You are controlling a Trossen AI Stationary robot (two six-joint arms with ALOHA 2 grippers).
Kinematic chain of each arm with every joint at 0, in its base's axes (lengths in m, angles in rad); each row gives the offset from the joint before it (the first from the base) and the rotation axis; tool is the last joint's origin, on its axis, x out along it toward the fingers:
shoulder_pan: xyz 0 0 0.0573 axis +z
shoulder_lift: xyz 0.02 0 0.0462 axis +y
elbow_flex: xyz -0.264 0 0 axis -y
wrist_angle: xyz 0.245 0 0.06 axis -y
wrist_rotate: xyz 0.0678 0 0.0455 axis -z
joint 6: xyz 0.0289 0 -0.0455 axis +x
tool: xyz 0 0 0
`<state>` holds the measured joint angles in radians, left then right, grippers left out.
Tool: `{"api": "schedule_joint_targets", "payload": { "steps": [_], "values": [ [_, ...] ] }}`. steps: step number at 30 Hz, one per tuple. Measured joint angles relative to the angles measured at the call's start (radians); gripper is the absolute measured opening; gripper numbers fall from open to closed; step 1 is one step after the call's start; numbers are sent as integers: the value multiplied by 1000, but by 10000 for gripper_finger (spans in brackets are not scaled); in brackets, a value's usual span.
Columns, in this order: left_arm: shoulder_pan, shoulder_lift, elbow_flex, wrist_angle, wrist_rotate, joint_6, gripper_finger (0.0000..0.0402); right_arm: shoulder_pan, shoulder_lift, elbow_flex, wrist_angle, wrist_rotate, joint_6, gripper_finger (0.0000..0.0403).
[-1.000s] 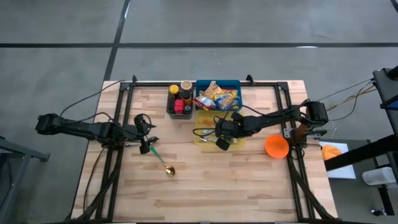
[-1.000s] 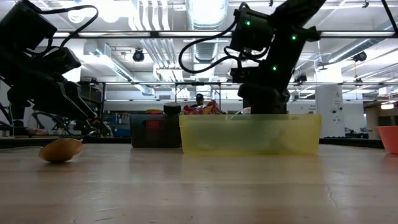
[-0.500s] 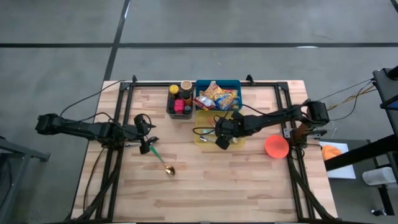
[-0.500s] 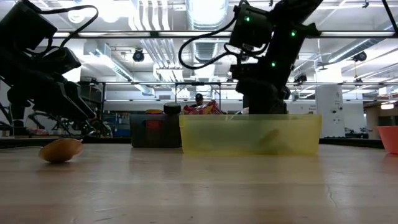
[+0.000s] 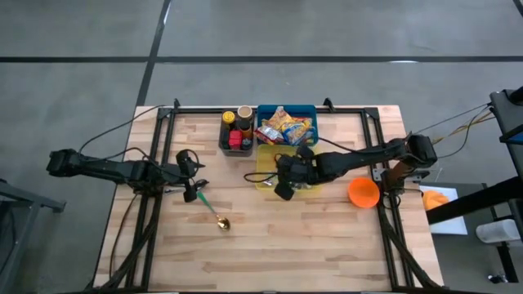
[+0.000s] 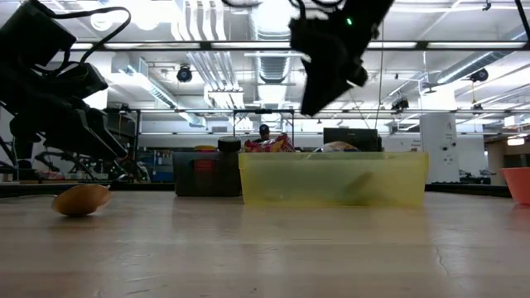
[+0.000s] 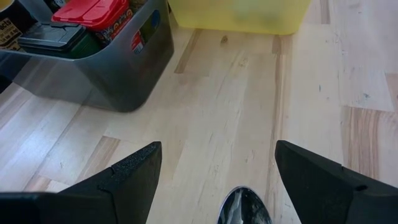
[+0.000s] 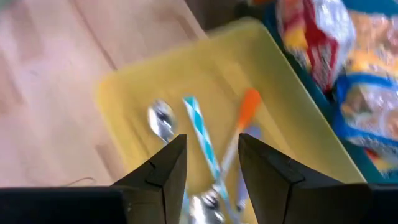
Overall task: Pick & Place Food Item
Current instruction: Put the green spoon into the yellow bin
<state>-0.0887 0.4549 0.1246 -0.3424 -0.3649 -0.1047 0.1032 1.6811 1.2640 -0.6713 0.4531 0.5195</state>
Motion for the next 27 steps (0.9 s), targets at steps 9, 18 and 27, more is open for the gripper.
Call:
{"api": "schedule_joint_targets", "payload": {
  "steps": [9,18,27],
  "values": [
    [0,0,0,0,0,0,317,107,99,144,44,38,118,142],
    [0,0,0,0,0,0,317,188,285,301,152,133,136,142],
    [0,0,0,0,0,0,317,212,529,555,177,153,126,142]
  ]
}}
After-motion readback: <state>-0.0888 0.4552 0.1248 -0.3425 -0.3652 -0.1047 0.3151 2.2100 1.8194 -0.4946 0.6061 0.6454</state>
